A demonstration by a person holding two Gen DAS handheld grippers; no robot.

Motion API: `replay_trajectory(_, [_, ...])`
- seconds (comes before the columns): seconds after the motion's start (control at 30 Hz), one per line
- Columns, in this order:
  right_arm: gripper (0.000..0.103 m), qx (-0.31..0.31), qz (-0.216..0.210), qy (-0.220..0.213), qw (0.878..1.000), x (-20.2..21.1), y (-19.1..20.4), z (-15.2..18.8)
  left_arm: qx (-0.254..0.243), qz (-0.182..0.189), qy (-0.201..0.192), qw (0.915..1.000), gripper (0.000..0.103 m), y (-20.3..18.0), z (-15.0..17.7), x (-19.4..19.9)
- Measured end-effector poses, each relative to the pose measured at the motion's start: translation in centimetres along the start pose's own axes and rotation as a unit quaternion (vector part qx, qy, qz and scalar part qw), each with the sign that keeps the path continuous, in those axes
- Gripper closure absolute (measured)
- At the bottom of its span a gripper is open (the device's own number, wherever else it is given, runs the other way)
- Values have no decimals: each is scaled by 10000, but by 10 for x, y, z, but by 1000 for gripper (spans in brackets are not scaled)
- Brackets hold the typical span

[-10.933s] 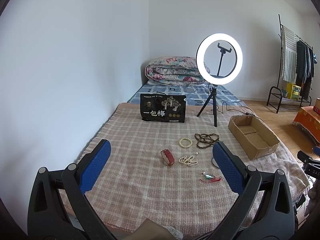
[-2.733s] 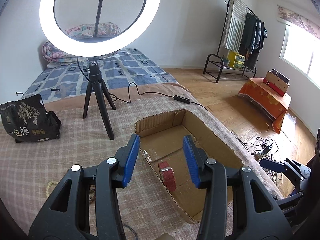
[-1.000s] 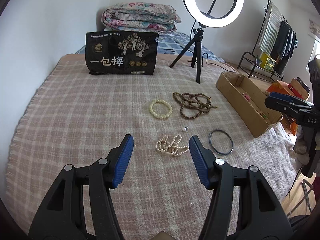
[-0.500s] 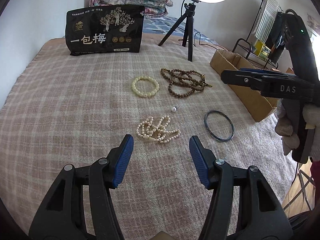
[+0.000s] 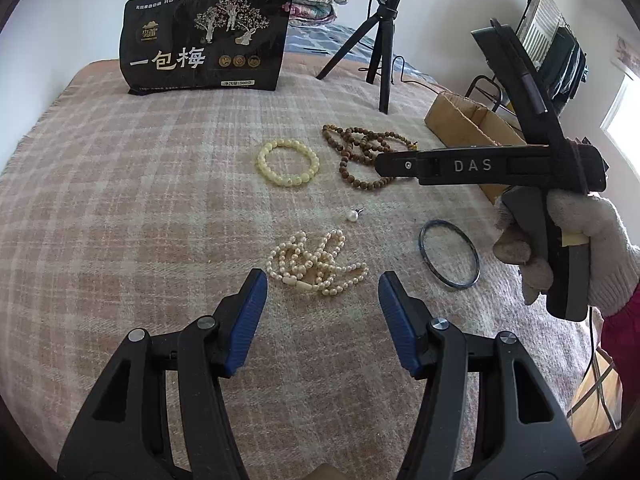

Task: Organize jewelry
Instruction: 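Move both tools back over the remaining jewelry on the bed, then grasp the pearl necklace with the left tool while the right tool grasps the wooden bead strand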

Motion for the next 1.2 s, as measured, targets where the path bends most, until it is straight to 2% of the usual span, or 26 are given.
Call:
replay_trajectory(0.13, [12,-35,117,163,9998,-14,-3,-3,35,-23,28,10000,43,2,0,-6])
replay_trajectory(0.33, [10,-399,89,172,9990,-25,-14,-8,37,-27,94,9999,43,3,0,-18])
replay_trajectory(0.6, [10,-116,485,236,9985,-40,-10,-19,8,-74,180,9998,43,3,-2,-30])
replay_trajectory(0.73, [3,-147,521,261,9982,-47,-15,-22,66,-96,177,9998,43,5,-4,-33])
replay_trajectory(0.8, [2,-130,517,248,9983,-47,-14,-24,28,-126,158,9998,44,4,-4,-33])
replay_trajectory(0.87, [6,-110,479,220,9985,-47,-13,-25,17,-140,140,9998,47,4,-3,-33])
replay_trajectory(1.0, [23,-29,306,178,9994,-45,-9,-26,175,-89,133,9997,66,10,-4,-33])
replay_trajectory(1.07, [32,20,230,162,9996,-45,-8,-26,235,-31,138,9996,71,12,-5,-34])
replay_trajectory(1.13, [48,-38,165,118,9998,-43,-9,-25,196,20,159,9997,86,11,-5,-34])
replay_trajectory(1.17, [52,-55,145,97,9998,-43,-10,-25,151,20,165,9997,88,9,-4,-34])
replay_trajectory(1.2, [63,-53,130,77,9999,-42,-10,-25,98,1,158,9998,90,8,-4,-34])
Point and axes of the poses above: each gripper's, at about its wrist camera, not at the fingertips, and x roughly against the way its jaws point, y to its left, z to its underside, the point moved 3 cm from there along -x, roughly the way its jaws point, and after that the axes turned 1 degree about y, right-handed, at the moved point
